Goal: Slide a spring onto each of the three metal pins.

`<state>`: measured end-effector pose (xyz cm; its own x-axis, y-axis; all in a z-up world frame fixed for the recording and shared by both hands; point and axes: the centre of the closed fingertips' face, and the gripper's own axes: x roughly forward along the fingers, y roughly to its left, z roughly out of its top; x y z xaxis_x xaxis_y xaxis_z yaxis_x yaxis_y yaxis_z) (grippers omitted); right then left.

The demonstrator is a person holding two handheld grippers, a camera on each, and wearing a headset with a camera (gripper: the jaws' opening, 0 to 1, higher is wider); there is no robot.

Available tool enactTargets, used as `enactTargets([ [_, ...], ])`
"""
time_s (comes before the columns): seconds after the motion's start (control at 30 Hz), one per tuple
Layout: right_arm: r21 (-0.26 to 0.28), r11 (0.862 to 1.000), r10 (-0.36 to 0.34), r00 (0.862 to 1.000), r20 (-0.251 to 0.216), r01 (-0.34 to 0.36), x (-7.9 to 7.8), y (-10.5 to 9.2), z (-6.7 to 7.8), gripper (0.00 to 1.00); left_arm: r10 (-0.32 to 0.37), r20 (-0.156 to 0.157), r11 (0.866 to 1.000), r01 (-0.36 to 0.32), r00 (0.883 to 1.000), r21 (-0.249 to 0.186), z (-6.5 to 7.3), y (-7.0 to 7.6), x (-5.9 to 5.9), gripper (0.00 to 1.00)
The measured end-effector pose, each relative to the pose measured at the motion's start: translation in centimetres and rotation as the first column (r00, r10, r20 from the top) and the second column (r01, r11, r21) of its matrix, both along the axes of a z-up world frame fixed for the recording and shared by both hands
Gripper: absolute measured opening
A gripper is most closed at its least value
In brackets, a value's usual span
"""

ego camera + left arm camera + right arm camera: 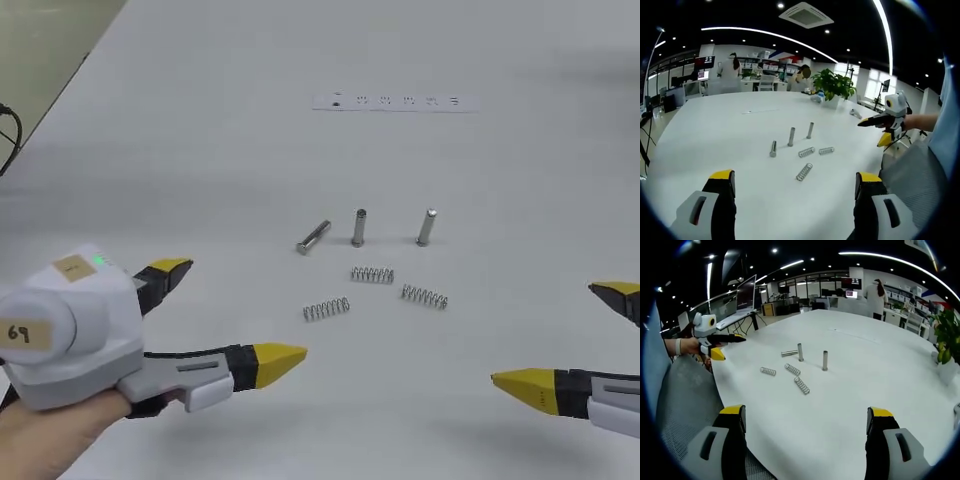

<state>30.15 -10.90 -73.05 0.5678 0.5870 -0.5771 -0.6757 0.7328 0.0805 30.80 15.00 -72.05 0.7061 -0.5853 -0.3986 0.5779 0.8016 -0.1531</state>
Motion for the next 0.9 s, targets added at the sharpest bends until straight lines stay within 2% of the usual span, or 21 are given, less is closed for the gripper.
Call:
enactTargets([
  [0.4,-0.003,1.000,0.000,1.000,-0.001,0.000,-0.08,-0.15,0.06,1.00,-0.013,-0.019,1.000,0.013,1.000,0.009,-0.54,-0.31,-0.22,0.98],
  [0.63,-0.004,1.000,0.005,1.000,-0.005,-0.005,-0.11,-0.20,-0.02,1.00,-0.009,-0.024,1.000,0.010,1.000,0.008,-0.56,-0.30,-0.23,0.98],
  [0.77,-0.028,0.999,0.025,1.000,0.001,-0.025,-0.05,-0.04,-0.09,1.00,-0.007,-0.025,1.000,0.007,1.000,0.007,-0.58,-0.25,-0.14,0.98],
  [0.9,-0.020,0.999,0.031,0.999,0.005,-0.031,0.11,0.27,0.00,1.00,-0.005,-0.025,1.000,0.006,1.000,0.011,-0.62,-0.23,-0.13,0.98],
])
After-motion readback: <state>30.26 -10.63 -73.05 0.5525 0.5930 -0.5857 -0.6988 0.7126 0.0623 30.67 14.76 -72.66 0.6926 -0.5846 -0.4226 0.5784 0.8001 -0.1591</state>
